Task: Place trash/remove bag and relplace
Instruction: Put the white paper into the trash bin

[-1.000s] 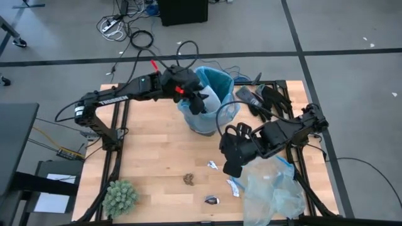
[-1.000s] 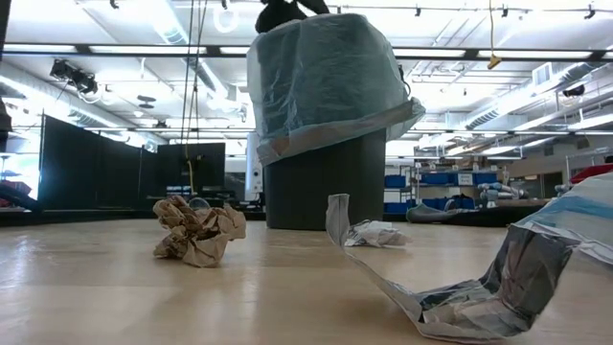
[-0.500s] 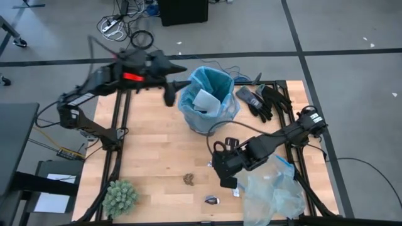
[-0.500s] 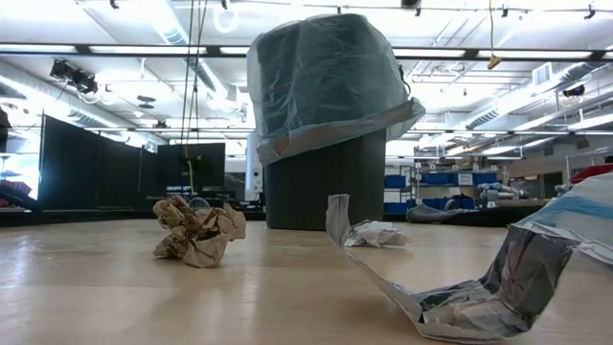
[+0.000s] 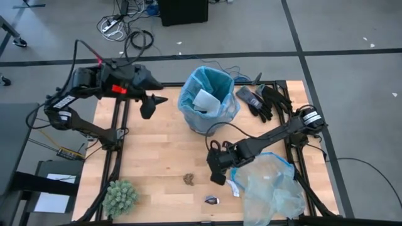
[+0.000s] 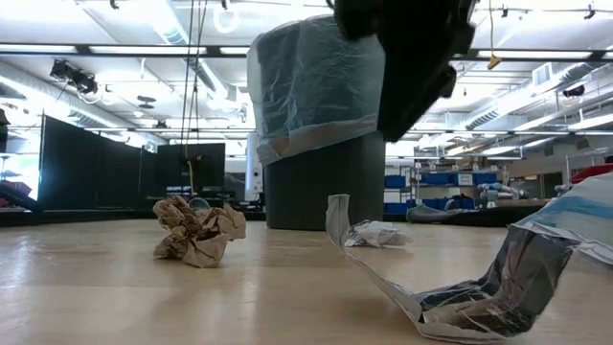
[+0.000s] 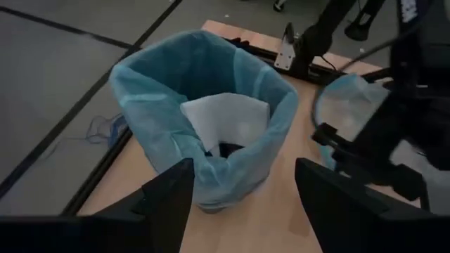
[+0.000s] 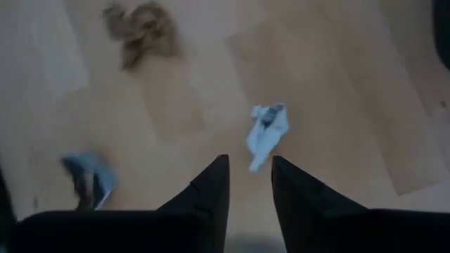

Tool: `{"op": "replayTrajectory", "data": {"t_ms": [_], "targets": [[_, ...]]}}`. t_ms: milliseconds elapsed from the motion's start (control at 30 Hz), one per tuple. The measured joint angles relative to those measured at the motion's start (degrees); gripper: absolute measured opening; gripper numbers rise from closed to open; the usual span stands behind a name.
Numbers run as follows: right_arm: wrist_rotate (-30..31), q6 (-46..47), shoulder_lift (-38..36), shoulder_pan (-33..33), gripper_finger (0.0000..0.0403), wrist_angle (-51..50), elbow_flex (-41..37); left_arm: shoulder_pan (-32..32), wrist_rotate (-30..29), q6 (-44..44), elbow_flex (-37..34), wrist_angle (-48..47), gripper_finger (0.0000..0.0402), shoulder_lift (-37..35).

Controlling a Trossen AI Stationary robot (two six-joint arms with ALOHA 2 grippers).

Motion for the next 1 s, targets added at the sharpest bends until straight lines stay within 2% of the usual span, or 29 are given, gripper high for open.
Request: {"op": "replayTrajectory", "data": {"t_ms": [267, 467, 667, 867, 1000], "targets": [[0.5, 1.1, 0.0, -1.0, 0.0186, 11.4, -5.6, -2.1, -7.1, 6.8, -4.4, -0.5, 0.0218, 0.0], [2.2, 1.1, 0.1, -1.7, 0.0241, 12.2, -7.6, -2.0, -17.4, 11.3, -7.6, 4.3, 0.0192, 2.1], [1.3, 1.2, 0.1, -3.1, 0.0244, 12.5, -9.5, -2.0, -15.8, 10.1, -7.6, 4.9, 0.0186, 5.0], [-0.5, 4.8, 0.1, -3.7, 0.0237, 18.0, -13.8, -2.0, -13.4, 9.6, -7.7, -2.2, 0.0186, 6.4], [-0.5, 5.0, 0.1, -3.7, 0.0234, 20.1, -15.7, -2.0, -13.4, 10.1, -11.2, -3.0, 0.0186, 5.6]]}}
